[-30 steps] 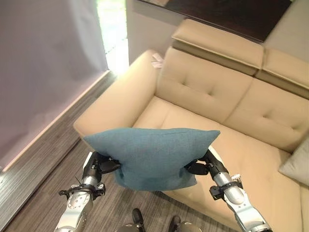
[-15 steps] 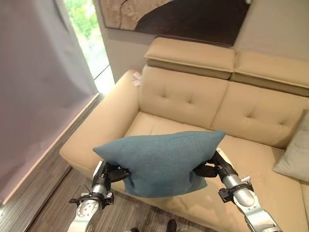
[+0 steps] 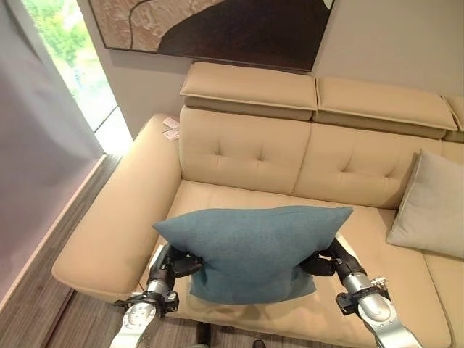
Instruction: Pick up all the scattered cushions and arrange them neatly on the sofa.
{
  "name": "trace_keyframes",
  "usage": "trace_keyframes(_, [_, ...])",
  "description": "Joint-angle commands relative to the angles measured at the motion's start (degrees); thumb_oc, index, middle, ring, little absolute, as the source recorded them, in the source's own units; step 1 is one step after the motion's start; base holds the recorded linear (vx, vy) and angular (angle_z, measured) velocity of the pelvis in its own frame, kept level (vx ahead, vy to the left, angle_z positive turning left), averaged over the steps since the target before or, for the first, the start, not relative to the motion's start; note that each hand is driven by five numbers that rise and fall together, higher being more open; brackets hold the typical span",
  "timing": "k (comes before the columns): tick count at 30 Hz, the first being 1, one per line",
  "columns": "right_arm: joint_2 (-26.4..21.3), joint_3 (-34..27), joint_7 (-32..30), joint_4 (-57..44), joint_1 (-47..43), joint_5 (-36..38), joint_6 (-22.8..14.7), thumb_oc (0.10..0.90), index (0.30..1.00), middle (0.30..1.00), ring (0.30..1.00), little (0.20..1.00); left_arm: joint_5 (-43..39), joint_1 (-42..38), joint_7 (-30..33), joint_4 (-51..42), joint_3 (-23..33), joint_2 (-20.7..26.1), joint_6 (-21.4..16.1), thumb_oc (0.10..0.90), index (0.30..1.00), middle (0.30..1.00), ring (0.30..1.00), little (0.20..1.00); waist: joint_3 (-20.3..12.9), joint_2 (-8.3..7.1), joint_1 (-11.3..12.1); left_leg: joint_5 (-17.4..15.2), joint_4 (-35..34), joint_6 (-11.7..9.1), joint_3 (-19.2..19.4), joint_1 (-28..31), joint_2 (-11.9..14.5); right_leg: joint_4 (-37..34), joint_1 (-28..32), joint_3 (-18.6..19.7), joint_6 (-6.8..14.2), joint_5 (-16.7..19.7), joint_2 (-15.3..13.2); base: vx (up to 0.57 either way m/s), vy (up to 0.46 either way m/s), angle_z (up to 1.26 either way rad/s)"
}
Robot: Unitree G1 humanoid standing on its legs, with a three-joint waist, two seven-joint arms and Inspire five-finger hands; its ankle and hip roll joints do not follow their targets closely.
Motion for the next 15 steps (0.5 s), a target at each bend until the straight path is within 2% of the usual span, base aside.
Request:
trace_keyframes(1, [2.7, 1.8, 0.9, -7.6, -9.5, 2.3, -7.5, 0.400, 0.300, 0.300, 0.300, 0.300, -1.3, -4.9, -4.4, -11.0, -2.1, -1.5, -7.1, 0.400, 0.300, 0.300, 0.300, 0.300, -3.3, -2.10, 1.8, -5.4, 5.6, -1.3, -0.9, -3.8, 1.5, 4.4, 0.1, -1.5, 0.6, -3.5, 3.0, 0.15, 0.142, -0.22])
trace_keyframes(2, [2.9, 1.9, 1.0, -7.6, -10.0, 2.1, -7.6, 0.400, 0.300, 0.300, 0.300, 0.300, -1.1, -5.1, -4.3, -11.0, -1.8, -1.2, -7.1, 0.400, 0.300, 0.300, 0.300, 0.300, -3.4, -2.02, 1.8, -6.0, 5.7, -0.8, -0.1, -3.1, 1.5, 5.9, -0.5, -1.5, 1.2, -3.7, 2.8, 0.17, 0.179, -0.26])
trace_keyframes(4, [3.7, 2.6, 1.1, -7.6, -11.2, 1.8, -7.5, 0.400, 0.300, 0.300, 0.300, 0.300, -1.4, -5.3, -3.7, -11.2, -1.2, -0.7, -7.1, 0.400, 0.300, 0.300, 0.300, 0.300, -2.9, -1.78, 2.1, -7.2, 5.7, 0.5, 2.1, -1.3, 1.5, 12.2, -3.9, -1.4, 3.6, -1.5, 1.7, 0.12, 0.131, -0.61])
trace_keyframes(5, [3.7, 2.6, 1.1, -7.6, -11.2, 1.8, -7.5, 0.400, 0.300, 0.300, 0.300, 0.300, -1.4, -5.3, -3.7, -11.2, -1.1, -0.7, -7.1, 0.400, 0.300, 0.300, 0.300, 0.300, -2.9, -1.82, 2.3, -7.2, 5.7, 0.5, 2.3, -1.3, 1.5, 12.4, -4.1, -1.2, 3.6, -1.6, 1.7, 0.05, 0.071, -0.70])
trace_keyframes(7, [4.5, 3.0, 1.3, -7.3, -11.5, 1.6, -7.4, 0.400, 0.300, 0.300, 0.300, 0.300, -1.2, -5.0, -3.6, -11.2, -0.5, -0.3, -7.1, 0.400, 0.300, 0.300, 0.300, 0.300, -2.5, -1.28, 2.2, -7.4, 5.0, 1.1, 3.2, -0.3, 1.9, 16.7, -7.2, -2.0, 5.1, 0.2, 1.2, 0.06, 0.078, -0.46])
trace_keyframes(8, [5.1, 3.0, 1.5, -7.3, -11.2, 1.4, -7.6, 0.400, 0.300, 0.300, 0.300, 0.300, -1.1, -4.6, -3.6, -10.7, -0.1, -0.4, -7.2, 0.400, 0.300, 0.300, 0.300, 0.300, -2.4, -1.03, 2.2, -7.7, 4.2, 1.3, 3.9, 0.8, 2.1, 16.9, -9.5, -4.0, 5.1, 0.8, -0.1, 0.07, 0.053, -0.49])
trace_keyframes(9, [5.1, 3.0, 1.5, -7.3, -11.2, 1.4, -7.6, 0.400, 0.300, 0.300, 0.300, 0.300, -1.1, -4.5, -3.6, -10.6, -0.1, -0.4, -7.2, 0.400, 0.300, 0.300, 0.300, 0.300, -2.4, -1.02, 2.2, -7.7, 4.1, 1.3, 3.8, 0.8, 2.1, 16.9, -9.4, -4.0, 5.1, 0.8, -0.1, 0.12, 0.019, -0.52])
trace_keyframes(11, [5.4, 3.0, 1.6, -7.2, -10.7, 1.3, -7.5, 0.400, 0.300, 0.300, 0.300, 0.300, -1.2, -3.9, -4.0, -10.5, 0.3, -0.5, -7.2, 0.400, 0.300, 0.300, 0.300, 0.300, -2.7, -0.70, 1.8, -8.2, 2.4, 1.0, 3.9, 2.2, 2.2, 10.8, -10.3, -7.8, 4.3, 1.1, -1.7, 0.12, -0.031, -0.28])
trace_keyframes(14, [5.4, 2.5, 1.7, -7.2, -10.0, 1.3, -7.4, 0.400, 0.300, 0.300, 0.300, 0.300, -1.2, -3.7, -4.3, -10.5, 0.3, -0.7, -7.0, 0.400, 0.300, 0.300, 0.300, 0.300, -2.6, -0.98, 1.5, -8.6, 2.6, 0.9, 3.4, 2.4, 1.8, 7.4, -10.8, -8.6, 3.8, 2.0, -1.7, 0.09, -0.030, -0.15])
trace_keyframes(15, [5.3, 2.3, 1.6, -7.0, -10.0, 1.5, -7.5, 0.400, 0.300, 0.300, 0.300, 0.300, -1.2, -4.0, -4.2, -10.1, 0.3, -0.8, -7.1, 0.400, 0.300, 0.300, 0.300, 0.300, -2.4, -1.28, 1.3, -8.7, 3.0, 0.9, 3.3, 2.3, 1.7, 6.9, -10.6, -8.7, 4.4, 2.6, -1.8, 0.10, -0.042, 0.02])
